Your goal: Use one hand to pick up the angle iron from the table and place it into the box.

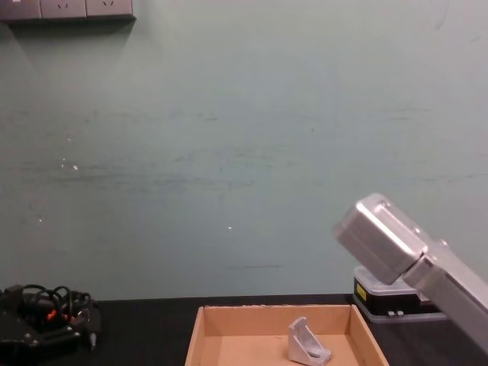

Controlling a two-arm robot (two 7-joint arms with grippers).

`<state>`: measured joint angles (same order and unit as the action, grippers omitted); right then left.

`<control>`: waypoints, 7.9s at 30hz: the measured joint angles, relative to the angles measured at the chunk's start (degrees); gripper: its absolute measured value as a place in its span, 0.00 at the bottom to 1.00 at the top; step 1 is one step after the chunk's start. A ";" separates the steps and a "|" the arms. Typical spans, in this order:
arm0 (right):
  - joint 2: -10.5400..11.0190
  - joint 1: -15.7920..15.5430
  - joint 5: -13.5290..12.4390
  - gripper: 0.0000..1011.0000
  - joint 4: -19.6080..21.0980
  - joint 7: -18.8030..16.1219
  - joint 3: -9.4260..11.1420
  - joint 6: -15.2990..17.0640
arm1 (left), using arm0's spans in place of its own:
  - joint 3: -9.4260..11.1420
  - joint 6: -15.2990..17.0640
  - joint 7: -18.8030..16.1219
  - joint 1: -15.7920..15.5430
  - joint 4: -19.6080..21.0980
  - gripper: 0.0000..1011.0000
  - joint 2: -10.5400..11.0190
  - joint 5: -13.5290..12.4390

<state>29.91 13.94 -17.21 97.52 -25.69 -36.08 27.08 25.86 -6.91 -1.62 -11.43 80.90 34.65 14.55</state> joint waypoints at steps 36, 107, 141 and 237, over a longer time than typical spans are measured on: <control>-6.44 4.00 3.97 0.99 -7.43 -3.39 -1.77 0.10 | 0.00 0.00 0.00 0.00 0.00 0.99 0.00 0.00; -4.26 5.65 8.26 0.45 -3.30 2.44 9.70 0.07 | 0.00 0.00 0.00 0.00 0.00 0.99 0.00 0.00; -9.39 10.62 10.32 0.45 -17.52 0.00 9.22 -1.71 | 0.00 0.00 0.00 0.00 0.00 0.99 0.00 0.00; 18.75 4.29 1.24 0.99 14.13 -24.93 -0.66 0.13 | 0.00 0.00 0.00 0.00 0.00 0.99 0.00 0.00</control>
<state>48.66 18.22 -15.97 111.66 -50.62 -36.74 27.21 25.86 -6.91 -1.62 -11.43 80.90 34.64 14.55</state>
